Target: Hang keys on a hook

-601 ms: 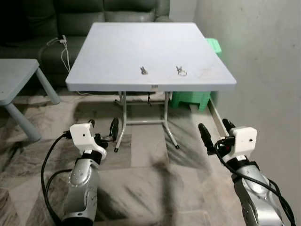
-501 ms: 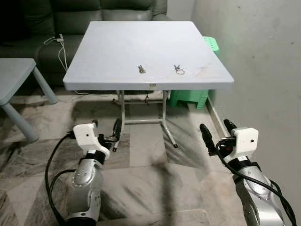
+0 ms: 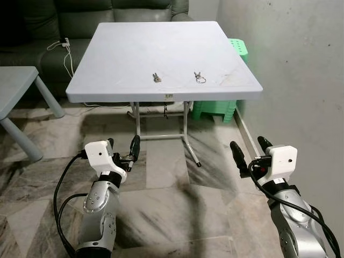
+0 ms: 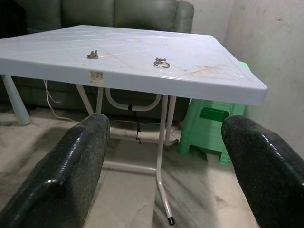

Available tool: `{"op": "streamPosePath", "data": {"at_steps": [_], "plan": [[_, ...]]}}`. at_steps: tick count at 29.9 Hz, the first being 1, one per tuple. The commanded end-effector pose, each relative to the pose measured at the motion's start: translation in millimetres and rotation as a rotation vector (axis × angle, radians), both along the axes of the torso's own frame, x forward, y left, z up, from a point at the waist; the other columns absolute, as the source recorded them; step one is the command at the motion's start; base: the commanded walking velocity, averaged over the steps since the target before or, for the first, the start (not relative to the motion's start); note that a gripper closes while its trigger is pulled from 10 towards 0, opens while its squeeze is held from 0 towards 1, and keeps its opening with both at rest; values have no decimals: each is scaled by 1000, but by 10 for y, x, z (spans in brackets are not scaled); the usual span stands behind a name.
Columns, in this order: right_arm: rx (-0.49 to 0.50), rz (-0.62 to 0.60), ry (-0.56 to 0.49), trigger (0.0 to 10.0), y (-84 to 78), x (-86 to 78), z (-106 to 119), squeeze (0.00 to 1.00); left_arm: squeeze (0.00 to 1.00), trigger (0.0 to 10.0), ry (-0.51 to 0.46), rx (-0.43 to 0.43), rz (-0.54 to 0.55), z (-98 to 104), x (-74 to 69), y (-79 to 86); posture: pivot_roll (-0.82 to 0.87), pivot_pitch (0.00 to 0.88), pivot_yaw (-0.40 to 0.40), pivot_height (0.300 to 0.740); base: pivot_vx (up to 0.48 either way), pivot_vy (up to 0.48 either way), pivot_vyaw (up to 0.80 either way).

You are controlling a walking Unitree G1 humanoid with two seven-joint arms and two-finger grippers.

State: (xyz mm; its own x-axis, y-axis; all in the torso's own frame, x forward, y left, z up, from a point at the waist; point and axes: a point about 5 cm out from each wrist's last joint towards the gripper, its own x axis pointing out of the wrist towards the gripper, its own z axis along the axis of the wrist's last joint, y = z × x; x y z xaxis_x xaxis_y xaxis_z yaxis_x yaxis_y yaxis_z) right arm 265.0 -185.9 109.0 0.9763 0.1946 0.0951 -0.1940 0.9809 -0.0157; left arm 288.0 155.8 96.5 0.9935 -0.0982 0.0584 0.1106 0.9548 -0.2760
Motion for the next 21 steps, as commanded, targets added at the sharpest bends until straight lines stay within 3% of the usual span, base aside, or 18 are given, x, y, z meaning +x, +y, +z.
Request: {"op": "streamPosePath", "data": {"at_steps": [1,21], "plan": [[4,-2,-2,10000,-19,-4,17,0,0,10000,7,-4,2,2,-3,1,-40,71,-52,740,0,379,0],[3,6,-2,10000,-7,3,24,0,0,10000,-6,4,6,23,4,1,-40,65,-54,740,0,424,0]]}}
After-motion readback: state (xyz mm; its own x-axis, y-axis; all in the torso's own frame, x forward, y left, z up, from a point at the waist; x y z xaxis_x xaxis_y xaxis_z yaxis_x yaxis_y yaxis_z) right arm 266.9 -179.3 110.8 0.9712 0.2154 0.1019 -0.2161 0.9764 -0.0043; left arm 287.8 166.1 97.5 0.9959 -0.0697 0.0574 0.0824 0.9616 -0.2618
